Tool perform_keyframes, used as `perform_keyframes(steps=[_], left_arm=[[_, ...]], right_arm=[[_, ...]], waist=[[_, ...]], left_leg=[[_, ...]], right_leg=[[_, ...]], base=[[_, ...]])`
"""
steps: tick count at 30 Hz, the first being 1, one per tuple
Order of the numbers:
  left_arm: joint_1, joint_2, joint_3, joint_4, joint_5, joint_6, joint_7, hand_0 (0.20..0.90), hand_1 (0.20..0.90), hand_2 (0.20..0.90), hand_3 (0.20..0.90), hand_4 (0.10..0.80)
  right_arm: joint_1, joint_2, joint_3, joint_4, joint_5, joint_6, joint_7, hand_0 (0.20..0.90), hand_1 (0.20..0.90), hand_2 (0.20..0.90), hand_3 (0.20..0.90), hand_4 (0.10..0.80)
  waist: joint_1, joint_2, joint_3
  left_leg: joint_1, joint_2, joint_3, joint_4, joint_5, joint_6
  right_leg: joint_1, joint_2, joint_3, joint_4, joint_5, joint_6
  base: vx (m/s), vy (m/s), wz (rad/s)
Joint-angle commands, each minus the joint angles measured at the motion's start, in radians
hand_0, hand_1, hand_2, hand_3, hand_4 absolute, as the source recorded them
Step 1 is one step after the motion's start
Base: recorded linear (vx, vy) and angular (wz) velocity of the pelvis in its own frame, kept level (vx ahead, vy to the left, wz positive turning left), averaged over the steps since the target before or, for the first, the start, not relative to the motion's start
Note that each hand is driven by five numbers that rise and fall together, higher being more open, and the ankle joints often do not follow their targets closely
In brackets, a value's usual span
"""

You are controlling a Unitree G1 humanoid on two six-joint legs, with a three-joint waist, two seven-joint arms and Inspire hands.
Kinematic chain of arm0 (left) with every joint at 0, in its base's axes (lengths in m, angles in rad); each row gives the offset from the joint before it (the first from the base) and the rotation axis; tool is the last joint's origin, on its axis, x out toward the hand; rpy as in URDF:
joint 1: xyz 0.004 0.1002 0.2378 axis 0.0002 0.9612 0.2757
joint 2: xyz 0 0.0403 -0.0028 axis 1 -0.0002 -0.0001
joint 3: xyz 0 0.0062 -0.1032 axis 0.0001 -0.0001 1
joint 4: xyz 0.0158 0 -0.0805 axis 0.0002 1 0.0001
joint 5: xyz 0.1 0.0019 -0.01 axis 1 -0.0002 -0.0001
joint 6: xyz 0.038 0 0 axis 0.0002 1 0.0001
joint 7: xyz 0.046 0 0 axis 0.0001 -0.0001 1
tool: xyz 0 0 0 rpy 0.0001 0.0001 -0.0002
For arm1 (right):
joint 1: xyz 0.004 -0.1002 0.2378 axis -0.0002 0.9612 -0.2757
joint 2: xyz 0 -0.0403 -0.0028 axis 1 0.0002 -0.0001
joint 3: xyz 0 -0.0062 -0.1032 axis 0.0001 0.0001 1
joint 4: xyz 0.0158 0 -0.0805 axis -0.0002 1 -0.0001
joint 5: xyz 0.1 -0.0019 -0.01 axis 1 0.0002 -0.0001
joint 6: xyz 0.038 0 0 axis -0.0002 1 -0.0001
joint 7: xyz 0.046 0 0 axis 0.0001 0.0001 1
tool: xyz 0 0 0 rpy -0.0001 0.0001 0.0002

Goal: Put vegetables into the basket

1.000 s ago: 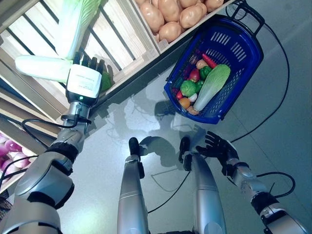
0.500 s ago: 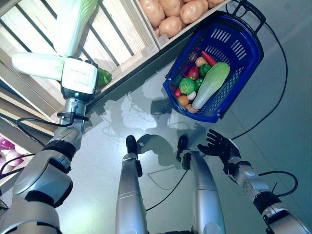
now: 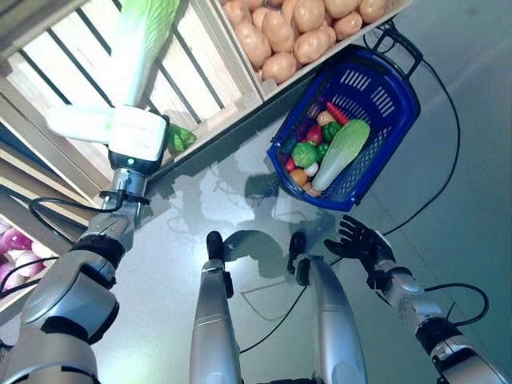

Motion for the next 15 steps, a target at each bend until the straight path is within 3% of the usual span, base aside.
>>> perform_keyframes(steps=[1,11,15], left_arm=[[-0.023,0.053,0.151,-0.145,-0.003,-0.036,0.175,0.300,0.300,0.300,0.300,0.400],[0.164,0.006,0.313,-0.349,-0.153,-0.208,0.187,0.300,0.300,0.300,0.300,0.400],[0.284,-0.060,0.386,-0.476,-0.245,-0.350,0.132,0.300,0.300,0.300,0.300,0.400]], right_arm=[[0.057,-0.019,-0.046,-0.073,0.014,-0.069,-0.046,0.900,0.900,0.900,0.900,0.800],[0.130,0.009,-0.081,-0.113,-0.002,-0.085,-0.053,0.900,0.900,0.900,0.900,0.800],[0.184,0.037,-0.100,-0.138,-0.023,-0.109,-0.054,0.900,0.900,0.900,0.900,0.800]], waist=[[0.002,0.028,0.000],[0.033,0.023,-0.003],[0.052,0.026,-0.034]], left_leg=[[0.012,-0.057,0.042,0.016,-0.028,0.024],[0.155,-0.075,0.027,-0.095,-0.006,0.031],[0.215,-0.092,0.017,-0.152,-0.001,0.034]], right_leg=[[0.144,0.022,0.036,-0.156,0.060,0.029],[0.301,0.020,0.011,-0.291,0.088,0.034],[0.370,0.010,-0.011,-0.355,0.099,0.045]], base=[[0.053,0.010,0.02],[0.055,-0.010,0.03],[0.112,0.003,0.00]])
